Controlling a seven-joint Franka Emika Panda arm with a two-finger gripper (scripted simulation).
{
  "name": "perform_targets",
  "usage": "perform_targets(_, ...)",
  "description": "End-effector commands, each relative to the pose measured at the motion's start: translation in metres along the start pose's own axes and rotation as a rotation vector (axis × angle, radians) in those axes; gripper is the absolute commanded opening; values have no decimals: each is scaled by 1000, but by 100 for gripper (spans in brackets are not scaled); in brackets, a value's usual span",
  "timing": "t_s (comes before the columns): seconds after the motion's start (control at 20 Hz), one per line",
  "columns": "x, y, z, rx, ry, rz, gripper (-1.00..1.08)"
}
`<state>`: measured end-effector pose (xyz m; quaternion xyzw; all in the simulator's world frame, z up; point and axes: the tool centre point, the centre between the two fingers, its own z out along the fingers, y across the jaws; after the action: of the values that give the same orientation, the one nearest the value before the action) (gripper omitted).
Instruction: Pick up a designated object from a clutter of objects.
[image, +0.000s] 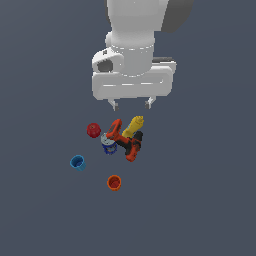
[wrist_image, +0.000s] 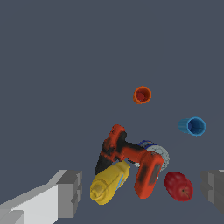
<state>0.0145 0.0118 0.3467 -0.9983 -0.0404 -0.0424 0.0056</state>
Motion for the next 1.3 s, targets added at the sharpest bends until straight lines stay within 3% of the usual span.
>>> perform_targets(0.0, -1, 5, 6, 1, -2, -6, 100)
perform_targets(0.6, -26, 63, 75, 6, -21, -79, 100)
perform_targets(1.25, -105, 147, 177, 8, -55, -197, 100)
